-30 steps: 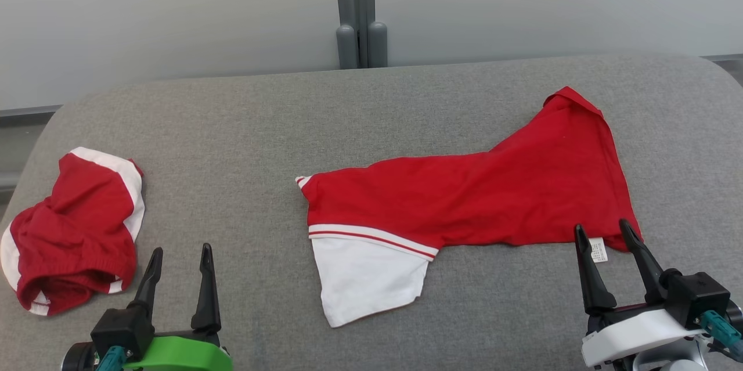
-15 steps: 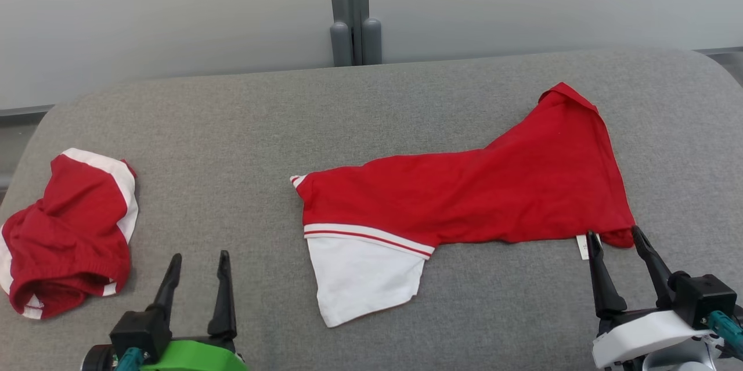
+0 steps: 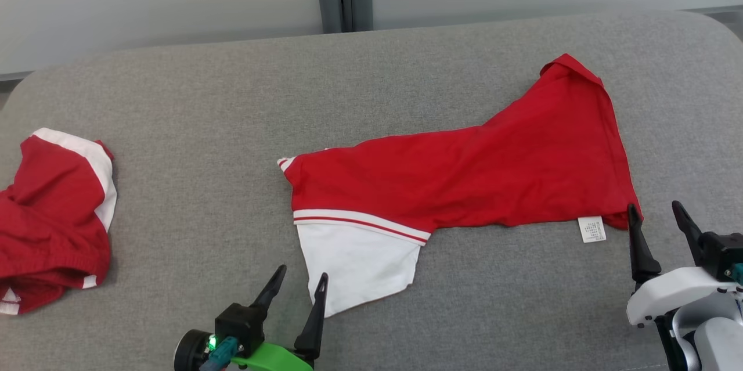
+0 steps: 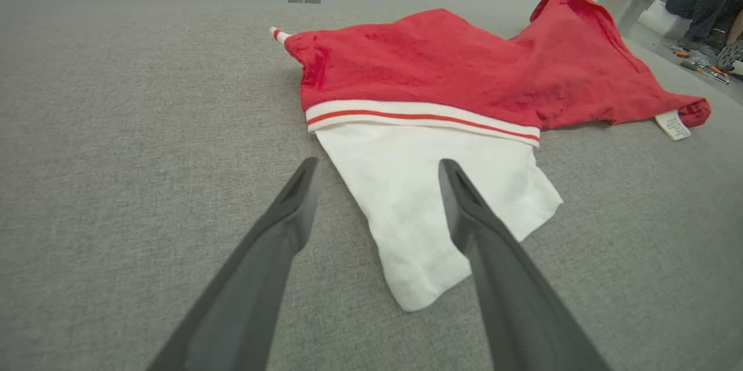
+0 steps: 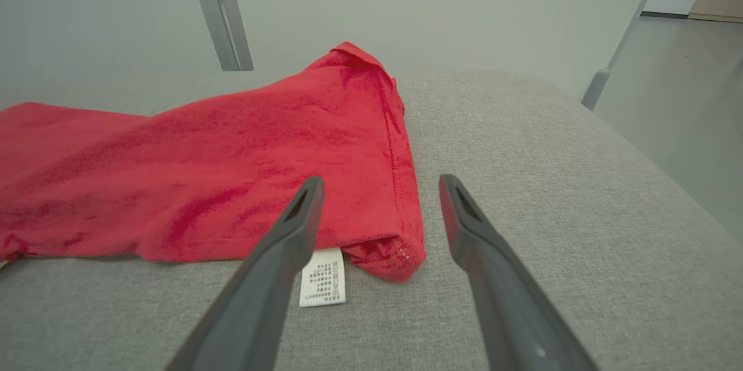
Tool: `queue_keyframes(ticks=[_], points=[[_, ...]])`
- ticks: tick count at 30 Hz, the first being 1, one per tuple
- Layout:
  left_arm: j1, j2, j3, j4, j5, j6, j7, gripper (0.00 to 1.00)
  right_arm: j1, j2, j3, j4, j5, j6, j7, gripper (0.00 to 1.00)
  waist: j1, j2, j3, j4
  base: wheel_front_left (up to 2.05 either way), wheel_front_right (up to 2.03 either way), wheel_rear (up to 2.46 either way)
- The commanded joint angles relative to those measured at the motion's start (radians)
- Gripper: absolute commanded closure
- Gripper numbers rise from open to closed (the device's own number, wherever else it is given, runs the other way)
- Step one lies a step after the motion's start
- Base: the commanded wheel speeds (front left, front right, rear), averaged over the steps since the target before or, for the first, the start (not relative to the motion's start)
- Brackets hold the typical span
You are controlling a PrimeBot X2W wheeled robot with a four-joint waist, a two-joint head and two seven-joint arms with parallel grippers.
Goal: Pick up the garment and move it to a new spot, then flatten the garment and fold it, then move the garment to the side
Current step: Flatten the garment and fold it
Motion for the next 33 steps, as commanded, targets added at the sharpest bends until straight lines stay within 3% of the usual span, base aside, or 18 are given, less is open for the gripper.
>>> queue_keyframes(ticks=[1,17,29,33], points=[[-0.026,0.004,-0.012,0.022,-0.010,-0.003,0.001,0.00,-0.026,-0.010,-0.005,0.032,0.007,-0.001,-0.003,0.00,0.0000,-0.0001,0.027,-0.013,0.00,0.00,0.00],[-0.144,0.004,-0.084,0.241,-0.057,-0.007,0.003,0.00,-0.208,-0.020,0.011,0.322,0.086,-0.001,-0.003,0.00,0.0000,-0.0001,0.123,-0.005,0.00,0.00,0.00],[-0.163,0.005,-0.104,0.283,-0.115,0.011,0.009,0.00,-0.241,-0.014,0.058,0.377,0.136,-0.001,-0.003,0.00,0.0000,-0.0001,0.148,0.002,0.00,0.00,0.00],[-0.147,0.005,-0.140,0.273,-0.136,-0.001,0.009,0.00,-0.235,-0.018,0.062,0.381,0.149,-0.001,-0.003,0.00,0.0000,-0.0001,0.148,0.003,0.00,0.00,0.00]])
